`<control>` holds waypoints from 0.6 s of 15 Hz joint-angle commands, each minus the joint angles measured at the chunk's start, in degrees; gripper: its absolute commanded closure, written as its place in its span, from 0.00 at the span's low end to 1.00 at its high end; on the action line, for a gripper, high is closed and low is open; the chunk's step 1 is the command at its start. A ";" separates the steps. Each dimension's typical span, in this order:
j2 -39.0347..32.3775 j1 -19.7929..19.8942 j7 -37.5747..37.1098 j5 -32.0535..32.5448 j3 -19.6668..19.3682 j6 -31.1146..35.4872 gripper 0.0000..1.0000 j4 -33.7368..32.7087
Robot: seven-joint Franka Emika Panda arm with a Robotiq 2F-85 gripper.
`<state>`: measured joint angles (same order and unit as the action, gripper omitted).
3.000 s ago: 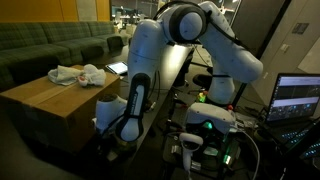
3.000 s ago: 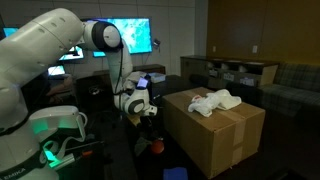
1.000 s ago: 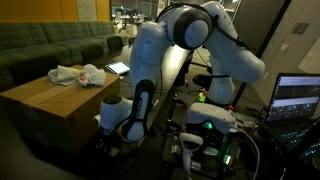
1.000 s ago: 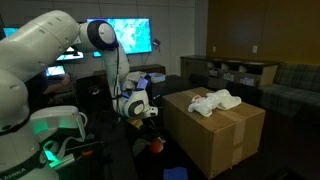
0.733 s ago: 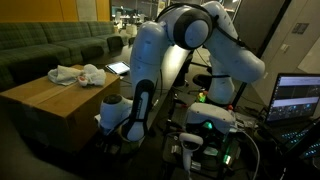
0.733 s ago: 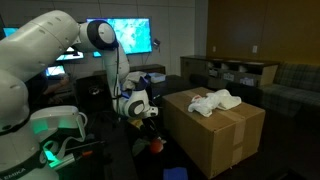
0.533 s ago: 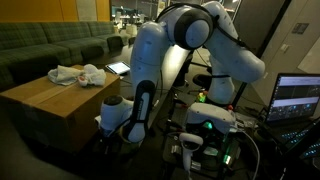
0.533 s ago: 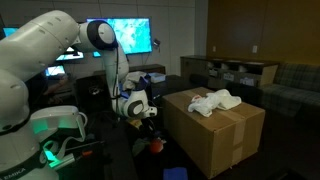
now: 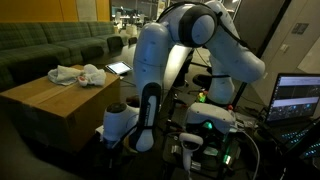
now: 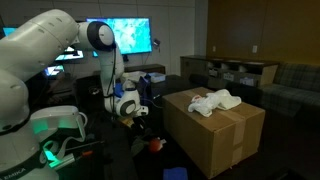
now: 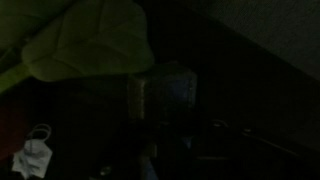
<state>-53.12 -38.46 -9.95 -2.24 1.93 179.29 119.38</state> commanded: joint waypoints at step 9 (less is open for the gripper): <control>8.88 0.62 3.19 0.44 4.19 6.04 0.99 5.31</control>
<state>-47.65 -38.33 -7.76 -2.22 6.68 183.93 122.52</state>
